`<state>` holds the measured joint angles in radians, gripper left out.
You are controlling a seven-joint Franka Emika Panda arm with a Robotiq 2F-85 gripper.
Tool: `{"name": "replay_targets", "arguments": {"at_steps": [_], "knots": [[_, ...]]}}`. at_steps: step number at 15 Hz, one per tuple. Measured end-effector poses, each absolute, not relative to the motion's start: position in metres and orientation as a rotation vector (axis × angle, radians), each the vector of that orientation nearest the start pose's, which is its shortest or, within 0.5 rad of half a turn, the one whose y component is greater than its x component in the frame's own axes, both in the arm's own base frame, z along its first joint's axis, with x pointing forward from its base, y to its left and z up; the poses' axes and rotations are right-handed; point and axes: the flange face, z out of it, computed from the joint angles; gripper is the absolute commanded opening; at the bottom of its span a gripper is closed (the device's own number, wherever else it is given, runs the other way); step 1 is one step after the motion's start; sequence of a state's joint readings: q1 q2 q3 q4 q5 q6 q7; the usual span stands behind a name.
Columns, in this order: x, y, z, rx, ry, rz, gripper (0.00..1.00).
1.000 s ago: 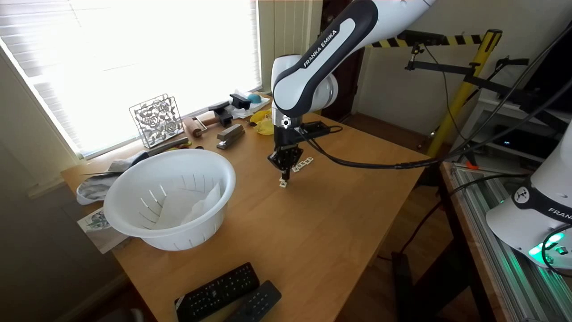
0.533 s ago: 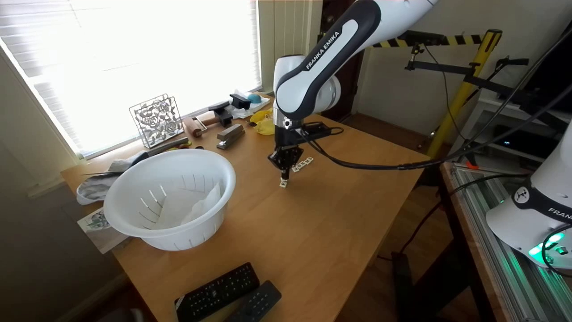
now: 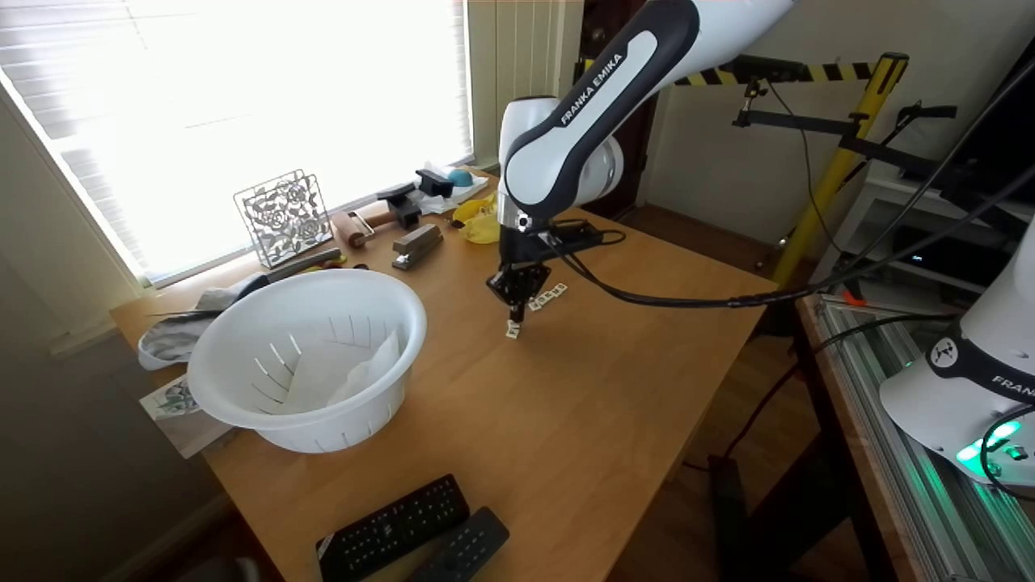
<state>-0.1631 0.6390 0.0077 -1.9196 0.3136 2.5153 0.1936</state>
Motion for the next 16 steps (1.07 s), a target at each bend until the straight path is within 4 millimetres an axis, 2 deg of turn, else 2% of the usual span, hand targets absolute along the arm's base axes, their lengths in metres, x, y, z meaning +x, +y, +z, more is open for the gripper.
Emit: {"name": "replay_targets", "arguments": {"at_steps": [5,10,16], "knots": [[0.603,-0.098,0.157,-2.827,0.894,0.043,0.00],[0.587,-0.097,0.164,-2.840,0.901,0.018,0.00],[0.564,-0.108,0.167,-2.859,0.941,-0.011,0.00]]}}
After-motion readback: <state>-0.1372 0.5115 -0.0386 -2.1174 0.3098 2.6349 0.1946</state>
